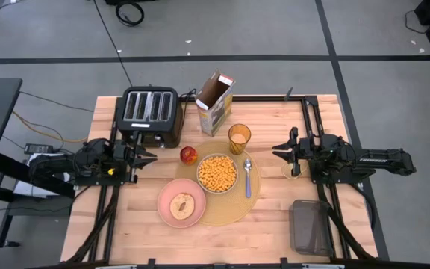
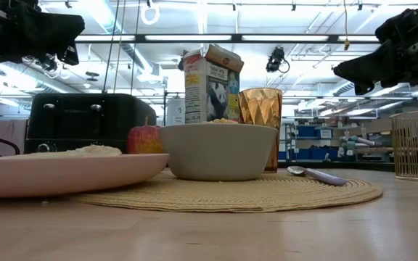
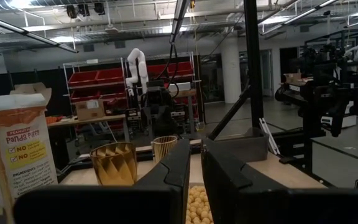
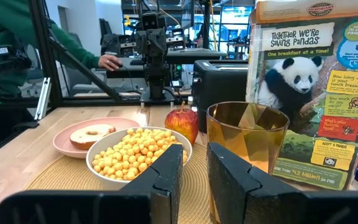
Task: Arrange a breakfast setting
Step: Return to Home Position
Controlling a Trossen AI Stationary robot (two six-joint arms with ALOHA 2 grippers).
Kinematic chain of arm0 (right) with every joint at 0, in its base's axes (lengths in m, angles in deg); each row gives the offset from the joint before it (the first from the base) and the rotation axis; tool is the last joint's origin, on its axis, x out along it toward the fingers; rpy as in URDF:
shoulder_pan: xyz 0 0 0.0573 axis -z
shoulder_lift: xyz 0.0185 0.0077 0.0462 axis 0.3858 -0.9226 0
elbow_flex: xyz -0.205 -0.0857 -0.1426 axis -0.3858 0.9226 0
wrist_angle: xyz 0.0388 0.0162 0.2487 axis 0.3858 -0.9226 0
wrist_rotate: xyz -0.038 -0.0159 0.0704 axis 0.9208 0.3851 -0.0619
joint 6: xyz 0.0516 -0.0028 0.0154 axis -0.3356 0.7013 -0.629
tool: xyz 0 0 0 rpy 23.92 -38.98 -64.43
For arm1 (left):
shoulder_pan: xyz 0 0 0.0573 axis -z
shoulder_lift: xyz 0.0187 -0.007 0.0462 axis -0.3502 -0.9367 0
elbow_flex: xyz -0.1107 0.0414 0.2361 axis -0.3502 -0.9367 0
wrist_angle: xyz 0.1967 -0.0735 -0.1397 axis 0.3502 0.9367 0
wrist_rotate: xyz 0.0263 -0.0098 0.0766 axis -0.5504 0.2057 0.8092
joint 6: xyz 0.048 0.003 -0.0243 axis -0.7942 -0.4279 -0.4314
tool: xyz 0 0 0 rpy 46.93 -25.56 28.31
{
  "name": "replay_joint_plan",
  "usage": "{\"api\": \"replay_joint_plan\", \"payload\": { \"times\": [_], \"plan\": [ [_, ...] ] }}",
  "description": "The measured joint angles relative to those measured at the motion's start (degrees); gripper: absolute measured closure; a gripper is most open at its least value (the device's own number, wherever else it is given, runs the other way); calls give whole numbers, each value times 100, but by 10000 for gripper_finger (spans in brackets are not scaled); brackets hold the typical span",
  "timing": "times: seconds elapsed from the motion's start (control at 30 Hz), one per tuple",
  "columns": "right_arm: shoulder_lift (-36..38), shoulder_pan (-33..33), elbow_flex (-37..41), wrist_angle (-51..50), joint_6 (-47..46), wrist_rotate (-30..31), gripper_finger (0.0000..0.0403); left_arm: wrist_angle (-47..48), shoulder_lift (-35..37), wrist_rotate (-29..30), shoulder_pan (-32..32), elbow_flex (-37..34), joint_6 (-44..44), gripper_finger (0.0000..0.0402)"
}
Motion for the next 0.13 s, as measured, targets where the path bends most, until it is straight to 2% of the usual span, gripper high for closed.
{"api": "replay_joint_plan", "payload": {
  "times": [0.13],
  "plan": [
    [0,0,0,2,-1,0,320,0,0,2,-1,0,0,353]
  ]
}}
